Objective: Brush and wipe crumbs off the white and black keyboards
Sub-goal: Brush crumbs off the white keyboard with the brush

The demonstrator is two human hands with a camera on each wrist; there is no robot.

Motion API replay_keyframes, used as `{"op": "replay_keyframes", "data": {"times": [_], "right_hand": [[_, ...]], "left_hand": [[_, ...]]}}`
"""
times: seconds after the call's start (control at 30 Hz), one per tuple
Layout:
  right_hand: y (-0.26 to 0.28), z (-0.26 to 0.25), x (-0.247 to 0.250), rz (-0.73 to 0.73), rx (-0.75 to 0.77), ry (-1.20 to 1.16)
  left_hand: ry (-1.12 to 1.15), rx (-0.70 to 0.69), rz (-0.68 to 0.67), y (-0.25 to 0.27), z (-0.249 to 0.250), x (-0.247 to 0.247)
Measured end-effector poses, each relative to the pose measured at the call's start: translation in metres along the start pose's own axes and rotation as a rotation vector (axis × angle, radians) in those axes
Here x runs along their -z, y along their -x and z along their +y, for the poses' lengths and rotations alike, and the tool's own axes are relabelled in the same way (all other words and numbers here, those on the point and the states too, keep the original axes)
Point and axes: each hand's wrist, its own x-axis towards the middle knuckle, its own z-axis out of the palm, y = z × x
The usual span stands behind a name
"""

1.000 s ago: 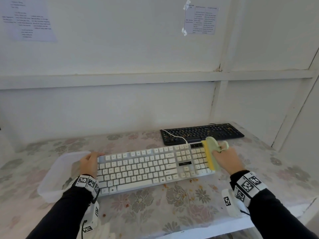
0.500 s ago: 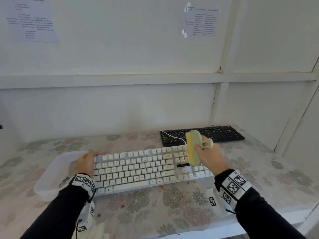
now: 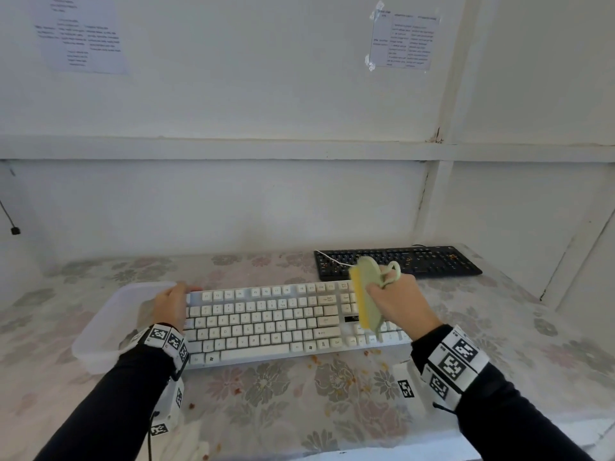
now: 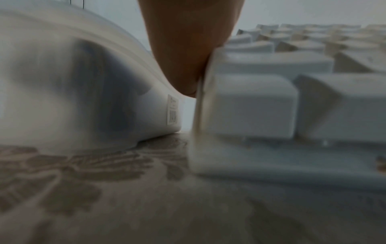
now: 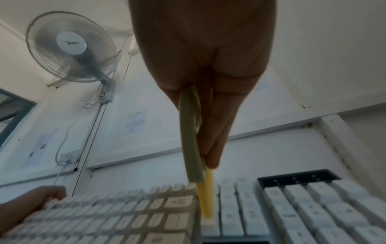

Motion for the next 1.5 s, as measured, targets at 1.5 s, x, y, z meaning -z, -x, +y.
{"op": "replay_keyframes", "data": {"times": [1.5], "right_hand": [[0.051,-0.100,-0.126,-0.269,0.196,-0.023]], "left_hand": [[0.290,0.279,-0.308,-0.060,-0.034,0.012]]}}
